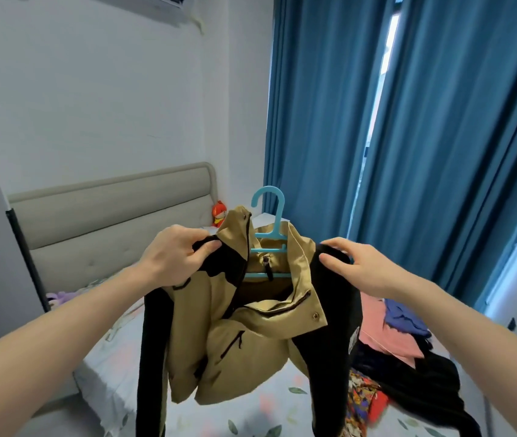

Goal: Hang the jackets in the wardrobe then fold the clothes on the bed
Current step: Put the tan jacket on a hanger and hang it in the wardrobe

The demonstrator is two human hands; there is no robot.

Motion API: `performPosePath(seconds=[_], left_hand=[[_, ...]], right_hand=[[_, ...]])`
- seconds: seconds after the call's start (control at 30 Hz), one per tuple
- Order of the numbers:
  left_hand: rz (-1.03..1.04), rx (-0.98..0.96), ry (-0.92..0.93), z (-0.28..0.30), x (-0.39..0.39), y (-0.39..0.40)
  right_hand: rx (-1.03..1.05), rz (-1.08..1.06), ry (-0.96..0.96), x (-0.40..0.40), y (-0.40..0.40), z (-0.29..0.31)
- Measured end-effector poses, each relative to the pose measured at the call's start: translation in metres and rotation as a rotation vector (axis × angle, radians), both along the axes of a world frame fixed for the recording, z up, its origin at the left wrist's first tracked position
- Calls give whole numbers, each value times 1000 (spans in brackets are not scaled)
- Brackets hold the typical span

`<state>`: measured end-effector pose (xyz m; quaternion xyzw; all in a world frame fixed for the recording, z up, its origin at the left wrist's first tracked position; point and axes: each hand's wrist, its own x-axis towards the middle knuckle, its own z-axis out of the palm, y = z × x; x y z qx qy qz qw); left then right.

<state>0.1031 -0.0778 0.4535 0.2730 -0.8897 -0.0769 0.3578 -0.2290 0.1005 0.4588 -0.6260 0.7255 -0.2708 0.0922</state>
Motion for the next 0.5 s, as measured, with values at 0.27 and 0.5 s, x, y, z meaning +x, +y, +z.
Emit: performPosePath(seconds=[0.27,0.5], left_hand=[[94,213,-43,2,3,-8],[61,355,-178,-14,10,-7]], right_hand=[[14,100,-133,20,-22,0],[151,165,-271,24,-19,-20]])
